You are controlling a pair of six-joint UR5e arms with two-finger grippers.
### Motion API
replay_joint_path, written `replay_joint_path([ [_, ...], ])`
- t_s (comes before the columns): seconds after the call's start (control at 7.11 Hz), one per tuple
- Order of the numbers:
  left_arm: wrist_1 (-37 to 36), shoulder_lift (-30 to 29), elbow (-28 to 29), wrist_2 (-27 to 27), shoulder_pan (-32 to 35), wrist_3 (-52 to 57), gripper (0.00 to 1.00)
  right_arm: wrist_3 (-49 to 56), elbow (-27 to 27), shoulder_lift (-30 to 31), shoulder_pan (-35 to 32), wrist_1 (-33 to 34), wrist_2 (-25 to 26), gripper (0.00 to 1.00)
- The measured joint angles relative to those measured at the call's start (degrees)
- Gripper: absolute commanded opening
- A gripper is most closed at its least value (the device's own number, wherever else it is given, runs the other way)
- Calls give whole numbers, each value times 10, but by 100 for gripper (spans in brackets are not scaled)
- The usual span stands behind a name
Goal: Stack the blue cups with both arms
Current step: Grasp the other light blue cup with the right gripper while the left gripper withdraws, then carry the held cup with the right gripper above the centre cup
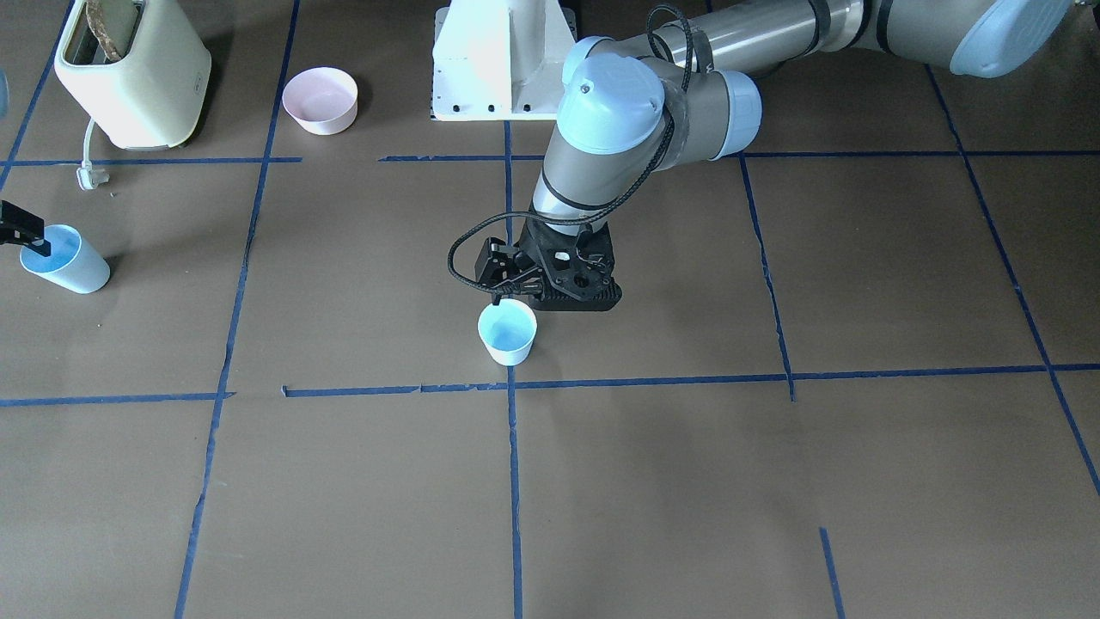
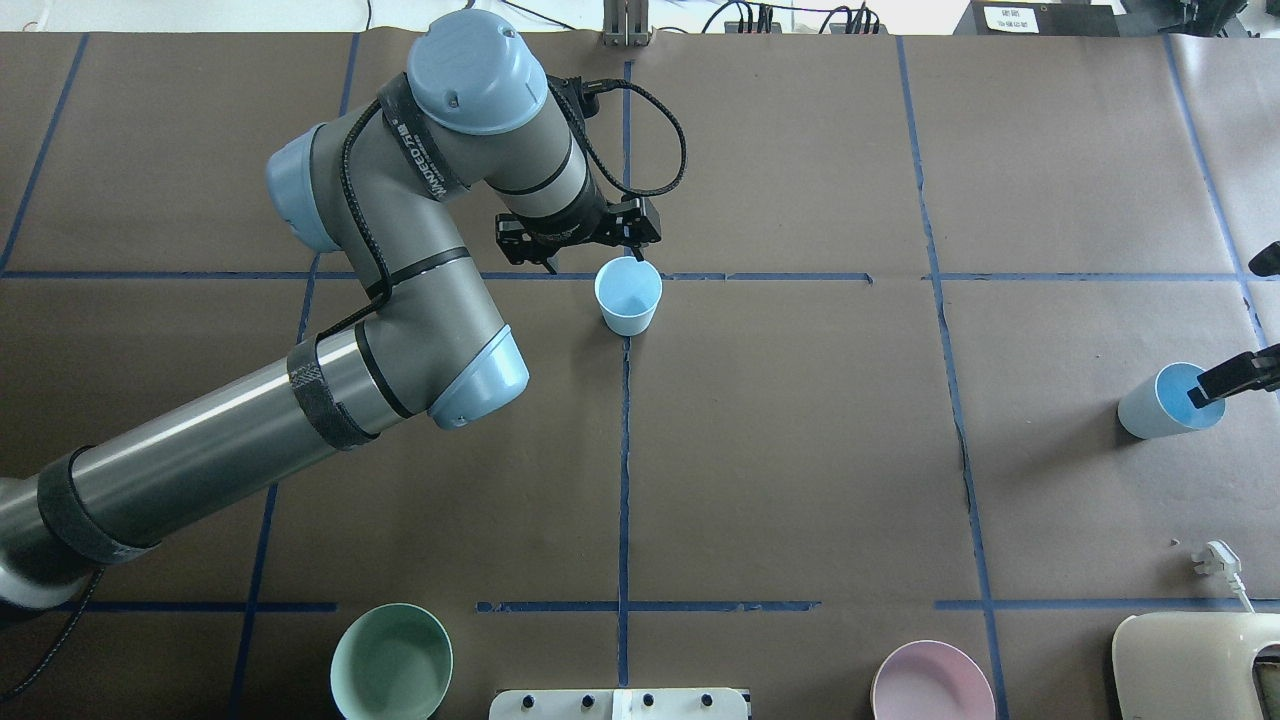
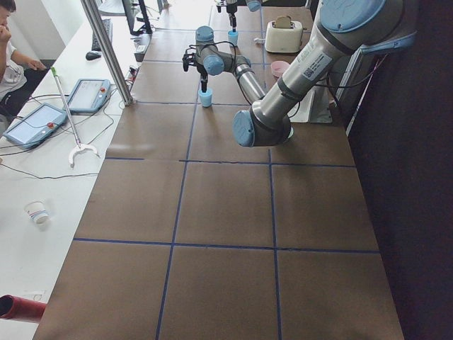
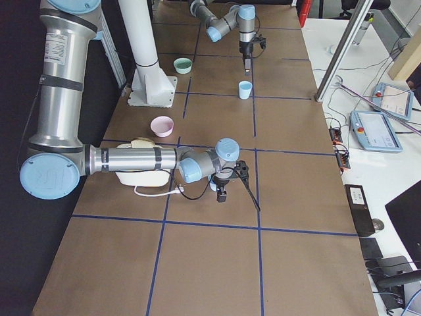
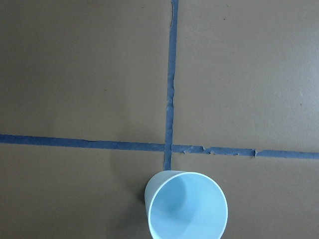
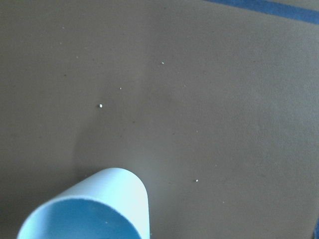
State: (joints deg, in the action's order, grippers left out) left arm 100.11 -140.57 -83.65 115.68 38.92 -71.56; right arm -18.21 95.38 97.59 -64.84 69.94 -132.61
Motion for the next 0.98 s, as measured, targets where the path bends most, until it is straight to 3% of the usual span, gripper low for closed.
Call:
replay_joint_path([
  [0.14,0,1,-2,0,0,0,100,0,-14,-10,2,0,-1,25],
  [0.28,0,3,-4,0,0,0,100,-1,-20,-13,3,-1,-2,4],
  [0.7,0,9,-12,0,1,0,100,-1,-22,-14,9,-17,-13,0],
  [0.98,-1,28,-43,0,8,0,100,-1,16,-15,8,-28,-43,0],
])
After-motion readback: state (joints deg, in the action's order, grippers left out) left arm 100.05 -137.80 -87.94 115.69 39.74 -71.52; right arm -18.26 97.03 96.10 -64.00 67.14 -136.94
